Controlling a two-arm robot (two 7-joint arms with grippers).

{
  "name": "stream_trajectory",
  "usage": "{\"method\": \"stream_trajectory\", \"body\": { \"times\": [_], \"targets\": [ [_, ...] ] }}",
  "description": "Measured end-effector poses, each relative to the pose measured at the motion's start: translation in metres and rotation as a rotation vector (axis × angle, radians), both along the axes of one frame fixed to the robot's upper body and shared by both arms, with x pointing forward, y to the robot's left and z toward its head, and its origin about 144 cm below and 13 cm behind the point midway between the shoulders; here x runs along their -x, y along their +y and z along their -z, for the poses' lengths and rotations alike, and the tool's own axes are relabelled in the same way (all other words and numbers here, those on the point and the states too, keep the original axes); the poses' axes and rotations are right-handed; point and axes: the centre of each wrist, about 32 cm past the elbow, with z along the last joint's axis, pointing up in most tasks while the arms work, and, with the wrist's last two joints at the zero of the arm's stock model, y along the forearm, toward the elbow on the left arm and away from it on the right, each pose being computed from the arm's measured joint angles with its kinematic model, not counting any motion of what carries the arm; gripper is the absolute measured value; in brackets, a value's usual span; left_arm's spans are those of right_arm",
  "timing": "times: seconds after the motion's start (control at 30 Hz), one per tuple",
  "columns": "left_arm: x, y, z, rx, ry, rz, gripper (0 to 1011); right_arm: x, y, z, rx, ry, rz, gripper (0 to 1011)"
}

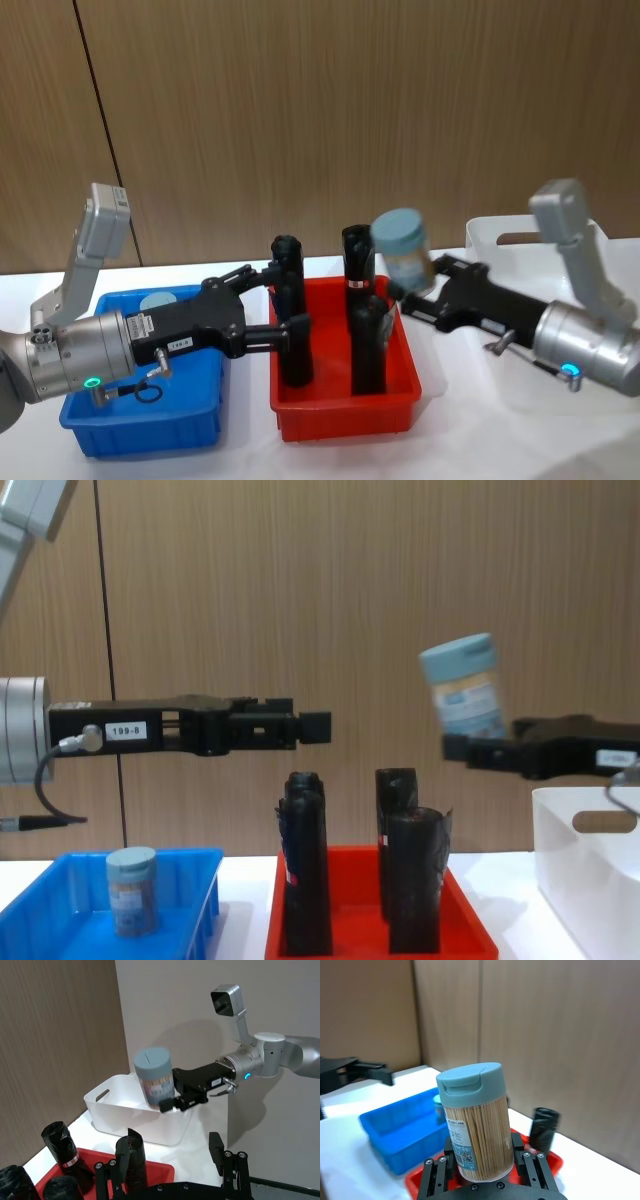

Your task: Pick the cotton swabs from the blue box and place them into the white box.

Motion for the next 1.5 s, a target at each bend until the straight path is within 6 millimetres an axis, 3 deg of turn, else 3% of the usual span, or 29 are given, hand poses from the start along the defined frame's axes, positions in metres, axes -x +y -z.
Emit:
{"method": "stream_trajectory", "body": {
  "times": [0.57,0.97,1.2,1.33,1.5],
  "targets": [
    [0.000,0.000,0.000,0.000,0.000,0.000,1004,-0.005,-0.053,-0.001,0.010,-0.004,0.249,660],
    [0.000,0.000,0.000,0.000,0.000,0.000,1004,-0.019,-0.085,0.014,0.087,0.044,0.443,660],
    [0.000,0.000,0.000,0.000,0.000,0.000,1004,-0.027,-0.101,0.026,0.142,0.078,0.520,805],
    [0.000,0.000,0.000,0.000,0.000,0.000,1004,-0.029,-0.106,0.030,0.158,0.086,0.539,940],
    [0.000,0.000,0.000,0.000,0.000,0.000,1004,-0.031,-0.109,0.032,0.170,0.090,0.551,1001]
  ]
}}
